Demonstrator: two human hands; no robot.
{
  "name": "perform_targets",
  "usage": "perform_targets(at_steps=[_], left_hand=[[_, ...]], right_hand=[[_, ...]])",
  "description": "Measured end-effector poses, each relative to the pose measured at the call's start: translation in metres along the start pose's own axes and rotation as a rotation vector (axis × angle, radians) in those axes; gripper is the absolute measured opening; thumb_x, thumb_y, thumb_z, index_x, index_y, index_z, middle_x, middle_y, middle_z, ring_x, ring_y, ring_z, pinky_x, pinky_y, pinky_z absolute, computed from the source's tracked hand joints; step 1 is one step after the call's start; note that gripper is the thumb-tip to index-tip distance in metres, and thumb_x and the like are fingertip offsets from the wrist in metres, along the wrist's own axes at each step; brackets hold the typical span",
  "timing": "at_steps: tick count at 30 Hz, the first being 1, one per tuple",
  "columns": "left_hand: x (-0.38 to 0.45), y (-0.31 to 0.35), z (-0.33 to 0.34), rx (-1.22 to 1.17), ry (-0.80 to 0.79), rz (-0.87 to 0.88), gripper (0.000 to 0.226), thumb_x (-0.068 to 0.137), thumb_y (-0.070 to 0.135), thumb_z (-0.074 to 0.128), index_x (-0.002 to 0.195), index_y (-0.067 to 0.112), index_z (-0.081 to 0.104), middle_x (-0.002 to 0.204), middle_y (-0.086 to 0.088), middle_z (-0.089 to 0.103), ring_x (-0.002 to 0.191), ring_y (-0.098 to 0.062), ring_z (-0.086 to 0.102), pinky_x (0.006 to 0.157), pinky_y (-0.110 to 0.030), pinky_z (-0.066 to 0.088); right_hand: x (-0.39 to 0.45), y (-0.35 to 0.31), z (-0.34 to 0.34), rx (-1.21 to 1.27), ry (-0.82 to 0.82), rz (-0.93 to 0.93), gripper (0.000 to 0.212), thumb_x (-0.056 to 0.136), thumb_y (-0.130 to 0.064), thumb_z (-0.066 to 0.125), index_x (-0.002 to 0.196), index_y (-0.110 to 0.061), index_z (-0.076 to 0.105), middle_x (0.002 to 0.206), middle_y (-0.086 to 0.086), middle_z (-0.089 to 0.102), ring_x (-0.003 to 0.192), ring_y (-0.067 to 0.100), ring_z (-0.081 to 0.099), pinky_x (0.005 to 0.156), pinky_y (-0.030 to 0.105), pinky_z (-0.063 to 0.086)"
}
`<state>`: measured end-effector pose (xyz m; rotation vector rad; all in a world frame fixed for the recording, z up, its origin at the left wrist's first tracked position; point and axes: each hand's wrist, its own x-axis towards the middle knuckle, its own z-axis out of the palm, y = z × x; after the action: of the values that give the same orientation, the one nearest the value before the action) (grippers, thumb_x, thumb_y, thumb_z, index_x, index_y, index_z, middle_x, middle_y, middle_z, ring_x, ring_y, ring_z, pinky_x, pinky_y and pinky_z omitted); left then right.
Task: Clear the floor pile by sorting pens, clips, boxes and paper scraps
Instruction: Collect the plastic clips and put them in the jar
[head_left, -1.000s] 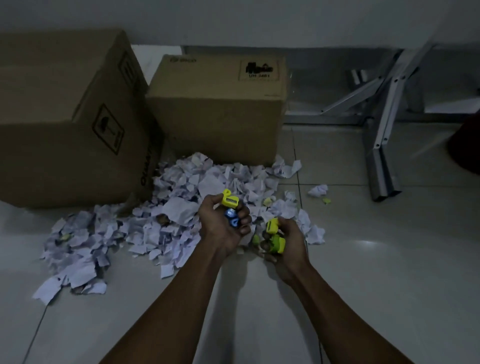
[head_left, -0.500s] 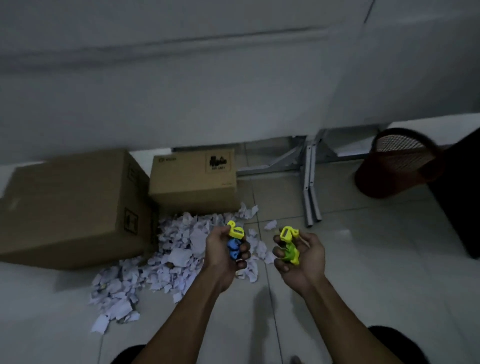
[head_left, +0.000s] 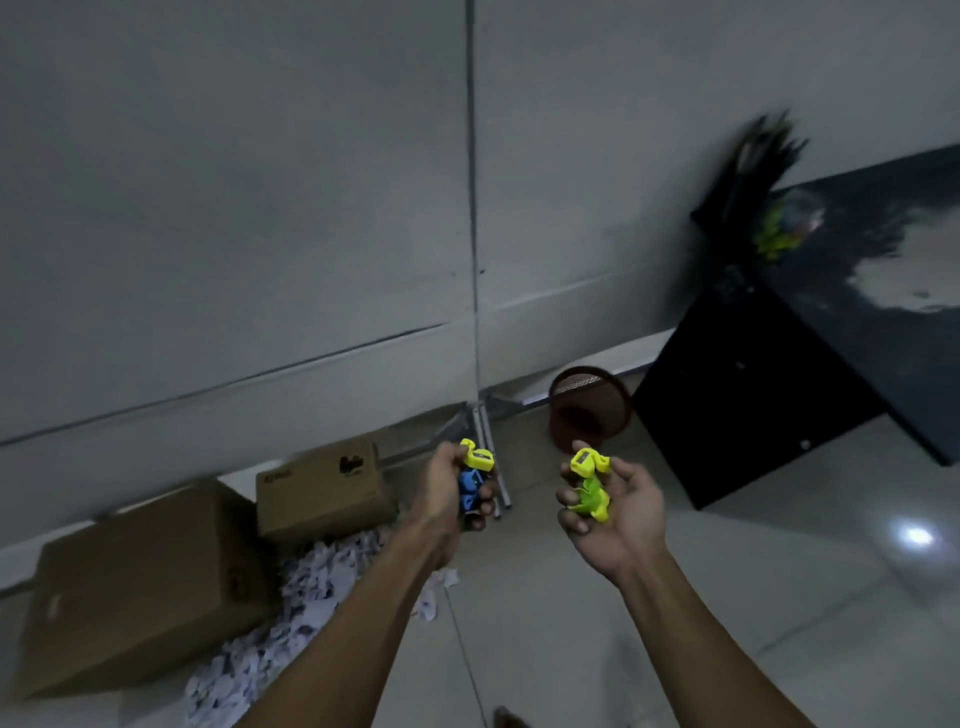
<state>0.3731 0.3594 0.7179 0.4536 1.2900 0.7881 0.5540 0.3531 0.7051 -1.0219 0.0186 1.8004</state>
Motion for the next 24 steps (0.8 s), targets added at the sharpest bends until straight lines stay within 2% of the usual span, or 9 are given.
perform_targets(at_steps=[2, 5, 9, 13, 17, 21, 24], left_hand=[[-0.013, 0.026, 0.041, 0.023, -0.001, 0.021, 0.033, 0.088, 0.033, 0.032, 0.072, 0.014, 0.053, 0.054, -0.002, 0.044, 0.047, -0.017, 0.036, 0.044, -0.02, 0.024], [-0.022, 0.049, 0.098, 0.079, -0.049, 0.054, 0.032, 0.09, 0.036, 0.035, 0.072, 0.015, 0.052, 0.052, -0.002, 0.044, 0.044, -0.017, 0.037, 0.048, -0.021, 0.019], [-0.012, 0.067, 0.162, 0.13, -0.116, 0.092, 0.033, 0.094, 0.043, 0.038, 0.076, 0.019, 0.049, 0.051, -0.001, 0.044, 0.044, -0.016, 0.037, 0.048, -0.021, 0.02], [0.004, 0.085, 0.22, 0.213, -0.158, 0.1, 0.035, 0.096, 0.047, 0.039, 0.076, 0.02, 0.049, 0.05, 0.002, 0.046, 0.043, -0.015, 0.037, 0.047, -0.022, 0.021], [0.035, 0.11, 0.278, 0.246, -0.193, 0.123, 0.031, 0.095, 0.043, 0.042, 0.076, 0.02, 0.049, 0.051, 0.002, 0.042, 0.042, -0.014, 0.036, 0.043, -0.02, 0.022], [0.081, 0.135, 0.327, 0.325, -0.221, 0.162, 0.023, 0.094, 0.04, 0.045, 0.085, 0.019, 0.05, 0.052, 0.002, 0.043, 0.044, -0.013, 0.036, 0.044, -0.021, 0.023], [0.118, 0.168, 0.374, 0.374, -0.237, 0.154, 0.023, 0.094, 0.039, 0.047, 0.083, 0.019, 0.049, 0.051, 0.003, 0.042, 0.042, -0.012, 0.036, 0.044, -0.02, 0.022]], right_hand=[[-0.024, -0.043, 0.008, -0.007, -0.027, -0.054, 0.035, 0.076, -0.031, 0.045, 0.101, -0.012, 0.061, 0.078, 0.01, 0.057, 0.049, 0.018, 0.042, 0.045, 0.018, 0.019], [-0.049, -0.097, 0.007, 0.005, -0.053, -0.138, 0.031, 0.084, -0.032, 0.041, 0.099, -0.013, 0.061, 0.078, 0.01, 0.059, 0.048, 0.017, 0.042, 0.046, 0.019, 0.016], [-0.066, -0.156, -0.004, 0.003, -0.053, -0.23, 0.028, 0.081, -0.034, 0.048, 0.097, -0.016, 0.062, 0.078, 0.007, 0.059, 0.045, 0.014, 0.041, 0.045, 0.017, 0.015], [-0.068, -0.204, -0.015, -0.025, 0.003, -0.284, 0.02, 0.087, -0.035, 0.051, 0.096, -0.021, 0.062, 0.076, 0.003, 0.058, 0.041, 0.01, 0.04, 0.041, 0.015, 0.014], [-0.05, -0.259, -0.025, -0.035, 0.036, -0.309, 0.018, 0.089, -0.036, 0.054, 0.099, -0.023, 0.061, 0.079, 0.002, 0.057, 0.042, 0.008, 0.039, 0.037, 0.016, 0.017], [-0.013, -0.315, -0.032, -0.018, 0.067, -0.335, 0.024, 0.084, -0.038, 0.061, 0.102, -0.023, 0.064, 0.082, 0.003, 0.06, 0.044, 0.01, 0.039, 0.034, 0.017, 0.022], [0.022, -0.369, -0.031, -0.047, 0.12, -0.322, 0.024, 0.085, -0.038, 0.062, 0.104, -0.023, 0.063, 0.082, 0.003, 0.06, 0.045, 0.009, 0.038, 0.034, 0.016, 0.02]])
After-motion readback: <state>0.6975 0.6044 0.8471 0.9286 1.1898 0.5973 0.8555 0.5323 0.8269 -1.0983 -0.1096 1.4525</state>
